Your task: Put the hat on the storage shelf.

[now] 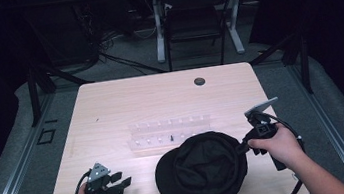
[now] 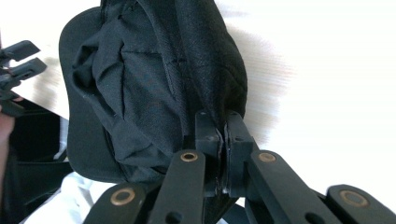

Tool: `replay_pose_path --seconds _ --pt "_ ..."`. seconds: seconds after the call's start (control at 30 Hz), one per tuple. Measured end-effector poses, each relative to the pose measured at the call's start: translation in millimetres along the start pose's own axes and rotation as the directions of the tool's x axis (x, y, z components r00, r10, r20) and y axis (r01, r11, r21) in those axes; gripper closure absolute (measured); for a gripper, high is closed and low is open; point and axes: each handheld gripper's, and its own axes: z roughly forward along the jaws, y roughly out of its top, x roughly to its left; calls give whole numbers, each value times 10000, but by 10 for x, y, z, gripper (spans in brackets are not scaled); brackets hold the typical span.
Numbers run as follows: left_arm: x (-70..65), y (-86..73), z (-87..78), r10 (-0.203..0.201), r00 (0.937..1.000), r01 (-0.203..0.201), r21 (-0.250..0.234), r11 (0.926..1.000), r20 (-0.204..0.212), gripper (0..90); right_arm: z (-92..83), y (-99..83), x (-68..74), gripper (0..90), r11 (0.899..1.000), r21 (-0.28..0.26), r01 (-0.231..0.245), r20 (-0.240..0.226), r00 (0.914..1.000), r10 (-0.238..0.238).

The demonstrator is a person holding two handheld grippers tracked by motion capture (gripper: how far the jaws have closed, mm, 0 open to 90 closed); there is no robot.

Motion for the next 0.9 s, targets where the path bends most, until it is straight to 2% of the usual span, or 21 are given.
replay_pose_path --seconds 0.03,0.07,0.1,0.23,0.27,0.37,0.4,0.43,0.47,0.5,0.53,0.6,0.63,0.67,0.7,0.9 --pt "-8 -4 7 -44 9999 43 -114 9999 -110 541 -19 2 38 871 9998 -161 -91 115 9999 93" --pt "-8 -5 7 -56 9999 54 -120 9999 -101 541 -61 15 52 871 9998 45 193 357 9992 -194" --pt "-9 -6 6 -78 9999 77 -128 9999 -105 541 -76 19 91 871 9998 -149 129 485 9987 -122" --pt "-5 -7 4 -103 9999 101 -135 9999 -90 541 -198 48 185 871 9991 66 422 1059 9935 -426" --pt "7 -3 -7 -71 9999 71 10 10000 101 541 -214 46 215 870 9994 -90 334 1184 9925 -321" --pt "8 -3 -6 -56 9999 56 18 10000 95 541 -285 57 274 870 9996 -53 291 1269 9915 -282" --pt "1 -5 0 -58 10000 58 -51 10000 -23 540 -323 68 309 870 9994 59 340 1314 9907 -344" --pt "0 -4 0 -55 10000 55 -33 10000 -11 540 -337 65 346 870 9995 -117 282 1390 9899 -264" --pt "1 -4 0 -44 10000 44 -27 10000 -15 540 -370 69 373 870 9991 -36 432 1475 9882 -422" --pt "1 -3 1 -35 10000 35 -39 10000 -20 540 -393 71 414 870 9992 -87 393 1539 9874 -375" --pt "1 -3 1 -29 10000 29 -32 10000 -25 540 -450 77 466 870 9983 76 569 1734 9832 -574" --pt "-1 -4 1 -49 10000 49 -14 10000 -17 540 -470 81 498 870 9984 3 567 1747 9830 -559" --pt "-1 -4 1 -50 10000 50 -12 10000 -17 540 -491 83 538 870 9985 -80 534 1862 9812 -510" --pt "-1 -5 0 -51 10000 51 -18 10000 -14 540 -524 94 551 869 9976 178 668 1980 9778 -690" --pt "0 -5 0 -64 10000 64 -19 10000 -5 540 -532 92 577 868 9981 16 614 2050 9769 -605" --pt "7 -10 6 -118 9999 118 -29 9999 72 540 -619 132 669 868 9973 148 715 2570 9637 -729"
